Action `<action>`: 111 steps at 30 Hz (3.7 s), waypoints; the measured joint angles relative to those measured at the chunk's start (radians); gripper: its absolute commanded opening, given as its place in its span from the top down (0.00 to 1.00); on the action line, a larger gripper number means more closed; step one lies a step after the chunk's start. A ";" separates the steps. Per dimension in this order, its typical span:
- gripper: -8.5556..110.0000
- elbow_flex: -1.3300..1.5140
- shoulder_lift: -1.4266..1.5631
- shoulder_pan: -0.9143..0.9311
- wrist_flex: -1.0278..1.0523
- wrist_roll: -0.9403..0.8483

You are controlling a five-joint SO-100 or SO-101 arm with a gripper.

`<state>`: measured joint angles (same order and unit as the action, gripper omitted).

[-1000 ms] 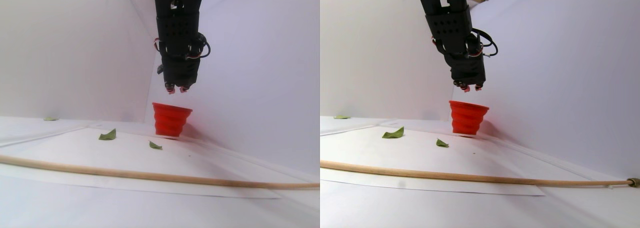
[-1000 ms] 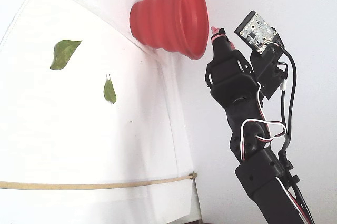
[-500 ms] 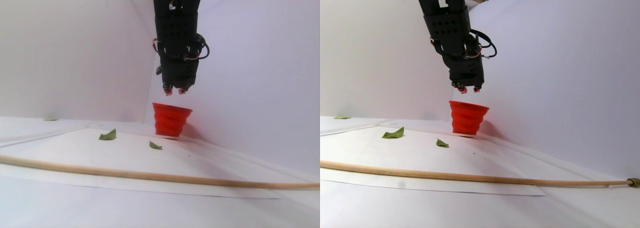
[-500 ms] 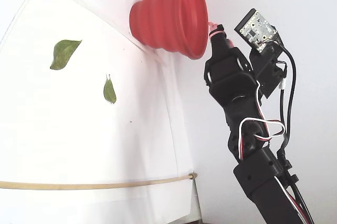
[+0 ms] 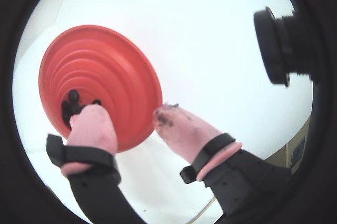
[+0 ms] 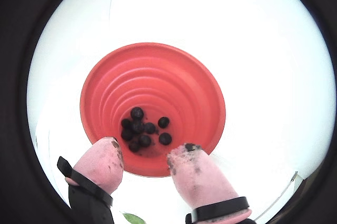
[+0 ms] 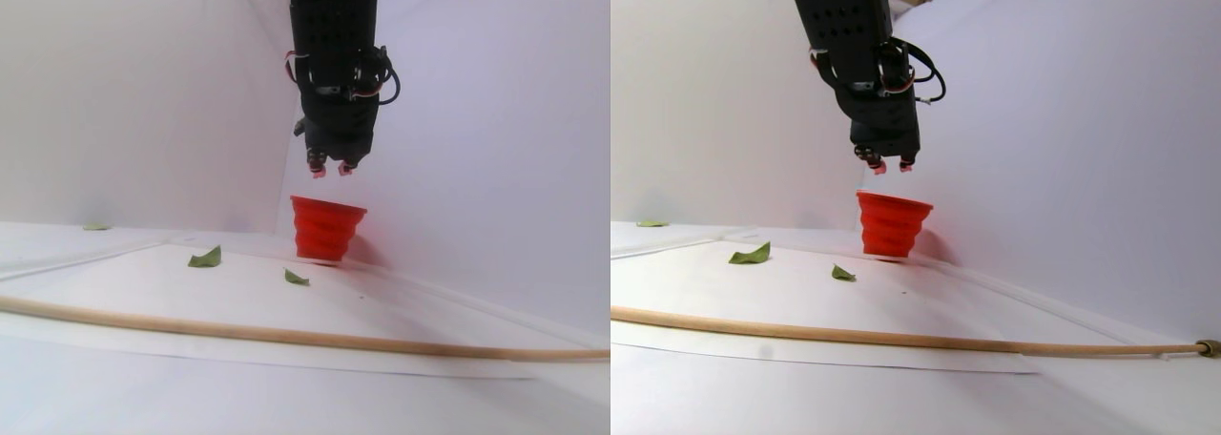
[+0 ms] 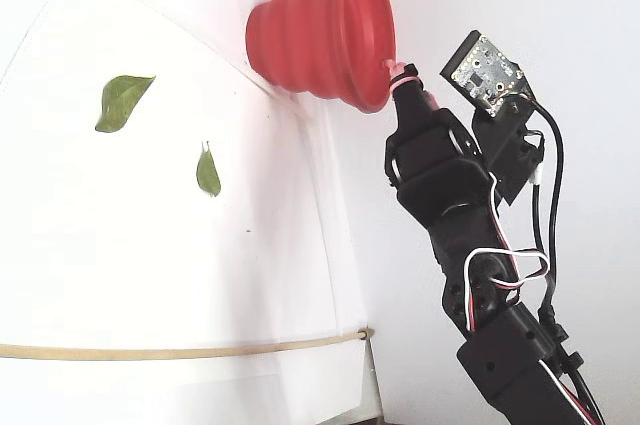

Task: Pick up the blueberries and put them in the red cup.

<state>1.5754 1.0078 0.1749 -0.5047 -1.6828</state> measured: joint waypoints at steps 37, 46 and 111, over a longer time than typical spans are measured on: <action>0.79 0.509 0.557 -0.012 0.169 0.281; 0.79 0.586 0.689 -0.012 0.242 0.362; 0.78 0.747 2.054 -0.008 1.508 1.083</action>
<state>2.3224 3.0618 0.1672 1.0032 -0.5998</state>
